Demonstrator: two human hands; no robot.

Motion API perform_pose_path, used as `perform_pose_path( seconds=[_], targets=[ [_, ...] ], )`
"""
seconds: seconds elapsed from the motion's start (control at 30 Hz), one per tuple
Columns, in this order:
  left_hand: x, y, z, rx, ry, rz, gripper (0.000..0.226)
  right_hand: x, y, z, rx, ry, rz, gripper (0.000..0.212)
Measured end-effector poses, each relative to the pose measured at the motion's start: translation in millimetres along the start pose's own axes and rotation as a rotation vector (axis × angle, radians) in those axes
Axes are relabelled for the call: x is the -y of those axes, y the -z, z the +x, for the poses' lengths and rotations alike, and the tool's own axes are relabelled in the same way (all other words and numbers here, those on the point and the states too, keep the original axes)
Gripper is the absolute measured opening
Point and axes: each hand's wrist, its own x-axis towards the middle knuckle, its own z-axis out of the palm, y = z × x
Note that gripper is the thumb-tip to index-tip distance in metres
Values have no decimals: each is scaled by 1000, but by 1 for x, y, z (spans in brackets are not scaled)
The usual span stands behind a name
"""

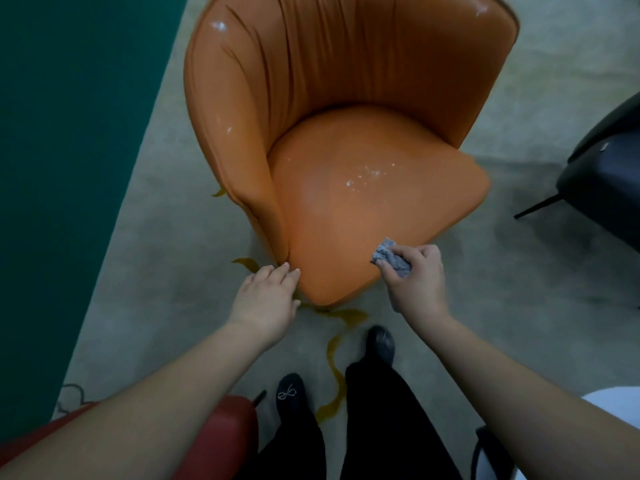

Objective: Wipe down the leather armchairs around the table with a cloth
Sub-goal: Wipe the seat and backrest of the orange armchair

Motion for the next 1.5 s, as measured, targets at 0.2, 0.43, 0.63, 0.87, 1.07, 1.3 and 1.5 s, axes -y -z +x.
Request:
perform_pose_path(
  seconds=[0.2, 0.43, 0.63, 0.87, 1.07, 1.3, 1.5],
  targets=[
    [-22, 9, 82, 8, 18, -35, 60, -20, -8, 89, 73, -21, -3, 31],
    [-51, 26, 181, 34, 207, -139, 62, -38, -5, 205, 205, 51, -34, 33],
    [-55, 23, 254, 34, 358, -234, 72, -54, -22, 284, 278, 121, -18, 36],
    [-34, -19, 339, 79, 442, -332, 75, -82, -86, 333, 394, 31, 59, 37],
    [3, -68, 395, 96, 526, -357, 88, -90, -159, 365, 435, 49, 140, 36],
    [30, -90, 417, 73, 539, -333, 111, -61, -251, 406, 468, 267, 129, 39],
    [38, -92, 423, 87, 502, -327, 111, -58, -289, 428, 460, 671, -330, 52]
  ],
)
